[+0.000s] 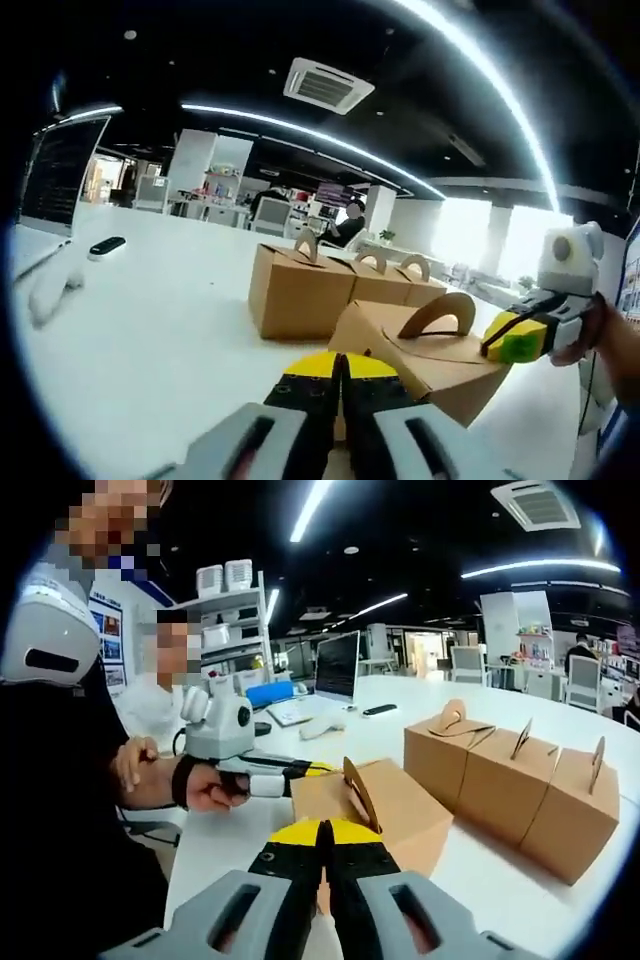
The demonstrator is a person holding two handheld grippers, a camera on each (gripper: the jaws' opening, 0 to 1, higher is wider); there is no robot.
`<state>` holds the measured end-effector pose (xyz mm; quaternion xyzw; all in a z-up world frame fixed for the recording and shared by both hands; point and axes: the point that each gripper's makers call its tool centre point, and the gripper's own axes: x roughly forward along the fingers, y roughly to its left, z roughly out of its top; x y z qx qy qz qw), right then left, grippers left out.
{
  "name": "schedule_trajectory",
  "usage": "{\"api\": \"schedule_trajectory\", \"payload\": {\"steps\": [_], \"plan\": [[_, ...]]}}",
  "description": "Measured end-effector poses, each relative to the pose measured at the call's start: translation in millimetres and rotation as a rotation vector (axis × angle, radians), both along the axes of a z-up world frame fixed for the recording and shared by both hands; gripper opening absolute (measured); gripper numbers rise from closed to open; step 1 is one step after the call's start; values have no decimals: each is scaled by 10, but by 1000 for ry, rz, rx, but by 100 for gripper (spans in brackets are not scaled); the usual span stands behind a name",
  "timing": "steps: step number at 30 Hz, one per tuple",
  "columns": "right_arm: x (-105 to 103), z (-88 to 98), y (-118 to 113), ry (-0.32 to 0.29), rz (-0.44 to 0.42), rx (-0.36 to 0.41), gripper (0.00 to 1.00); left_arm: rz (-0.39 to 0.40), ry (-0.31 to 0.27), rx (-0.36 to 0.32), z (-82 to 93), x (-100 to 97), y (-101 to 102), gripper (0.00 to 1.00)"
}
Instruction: Pick up one paper box from the group, open the paper box, and remove the item inside
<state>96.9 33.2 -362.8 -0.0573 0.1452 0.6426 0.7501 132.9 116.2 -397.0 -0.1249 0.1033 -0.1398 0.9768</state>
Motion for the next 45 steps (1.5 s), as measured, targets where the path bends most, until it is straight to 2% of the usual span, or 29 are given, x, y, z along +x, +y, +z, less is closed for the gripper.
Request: {"api": "schedule_trajectory", "payload": {"steps": [9, 11, 14, 18, 24, 31, 38, 45], "plan": [[11, -5, -5, 11, 5, -3, 3, -3, 1, -21, 2, -8, -16, 4], [10, -4, -8, 12, 5, -2, 3, 11, 2, -38, 8, -9, 37, 4], [3, -2, -6, 13, 5, 0, 3, 59, -10, -45, 24, -6, 174, 10], [-1, 1, -3, 15, 7, 4, 3, 82, -26, -87, 121, -27, 282, 10], [4, 17, -6, 42, 11, 42, 3, 55, -55, -81, 243, -52, 200, 14], [-31, 40, 0, 21, -10, 69, 5, 25, -68, -96, 263, -65, 166, 15], [-65, 51, 11, -11, -15, 50, 9, 12, -91, -103, 329, -95, 168, 15], [-33, 375, -39, -27, -106, 204, 15, -5, -113, -88, 416, -153, 203, 16]]}}
